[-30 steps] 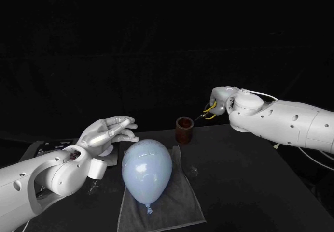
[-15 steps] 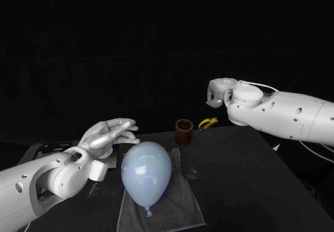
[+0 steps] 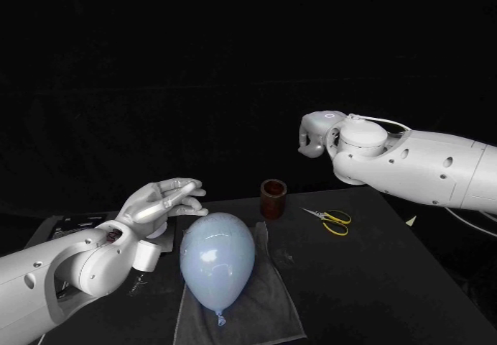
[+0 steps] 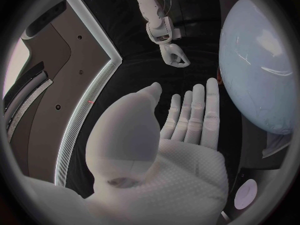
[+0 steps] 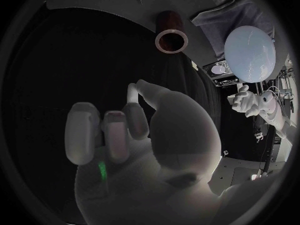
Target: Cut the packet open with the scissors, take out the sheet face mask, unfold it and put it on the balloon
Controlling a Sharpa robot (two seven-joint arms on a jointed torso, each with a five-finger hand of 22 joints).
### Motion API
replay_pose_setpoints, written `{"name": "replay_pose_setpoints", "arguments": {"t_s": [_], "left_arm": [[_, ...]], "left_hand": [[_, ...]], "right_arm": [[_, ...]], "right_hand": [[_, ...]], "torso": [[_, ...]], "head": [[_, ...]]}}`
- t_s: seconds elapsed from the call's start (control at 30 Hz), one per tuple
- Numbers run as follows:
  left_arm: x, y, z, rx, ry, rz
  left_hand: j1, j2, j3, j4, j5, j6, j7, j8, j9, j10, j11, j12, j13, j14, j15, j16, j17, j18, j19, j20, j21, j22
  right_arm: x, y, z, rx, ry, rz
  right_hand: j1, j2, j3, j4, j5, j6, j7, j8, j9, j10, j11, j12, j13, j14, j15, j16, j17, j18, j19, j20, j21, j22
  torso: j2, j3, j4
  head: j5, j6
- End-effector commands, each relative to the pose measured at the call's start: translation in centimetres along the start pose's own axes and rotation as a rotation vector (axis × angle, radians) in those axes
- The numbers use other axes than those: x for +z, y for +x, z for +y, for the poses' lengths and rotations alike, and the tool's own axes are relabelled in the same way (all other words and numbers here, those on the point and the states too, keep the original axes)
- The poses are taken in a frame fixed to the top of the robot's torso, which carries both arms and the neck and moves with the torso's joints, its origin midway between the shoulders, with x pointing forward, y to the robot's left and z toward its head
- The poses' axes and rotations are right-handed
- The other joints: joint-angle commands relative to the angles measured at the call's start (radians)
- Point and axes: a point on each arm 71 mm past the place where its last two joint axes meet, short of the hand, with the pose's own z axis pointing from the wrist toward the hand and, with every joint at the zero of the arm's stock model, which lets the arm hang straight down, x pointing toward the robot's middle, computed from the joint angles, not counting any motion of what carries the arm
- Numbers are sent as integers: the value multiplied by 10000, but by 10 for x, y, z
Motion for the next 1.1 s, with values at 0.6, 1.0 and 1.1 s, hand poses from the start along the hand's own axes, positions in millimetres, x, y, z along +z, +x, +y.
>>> {"name": "replay_pose_setpoints", "arguments": {"t_s": [0.6, 1.0, 1.1], "left_arm": [[1, 3, -3, 60, 187, 280], [0, 0, -3, 100, 186, 223], [-1, 0, -3, 102, 185, 219]], "left_hand": [[95, 15, 5, -74, -5, 71, 808, -56, -8, 88, 15, -21, -8, -55, 26, -32, -7, 208, 4, 15, 55, -12], [100, 13, 4, -83, -5, 81, 805, -66, -20, 105, 13, -33, -25, -57, 25, -32, -17, 207, 0, 15, 57, -14], [100, 13, 4, -83, -5, 81, 805, -66, -20, 105, 13, -33, -25, -57, 25, -32, -17, 207, 0, 15, 57, -14]], "right_arm": [[-18, 68, -27, 998, 422, 1480], [-42, 157, -70, 1499, 1191, 3121], [-48, 175, -79, 1589, 1392, 3365]], "right_hand": [[-323, -685, -90, 422, -210, -1274, 626, -884, -414, -1304, 485, -2087, -1902, 493, 319, -424, 261, 118, -548, 321, -1191, -1385], [-70, -798, -100, 370, -212, -1508, 681, -1160, -554, -1467, 538, -2254, -2035, 474, 370, -503, 185, 195, -686, 402, -1529, -1708], [11, -840, -106, 336, -215, -1636, 714, -1289, -620, -1491, 565, -2254, -2032, 483, 387, -502, 209, 200, -687, 419, -1567, -1729]], "torso": [[3, 23, -14], [-4, 45, -23], [-2, 36, -24]], "head": [[-35, -73], [-80, -146], [-114, -167]]}}
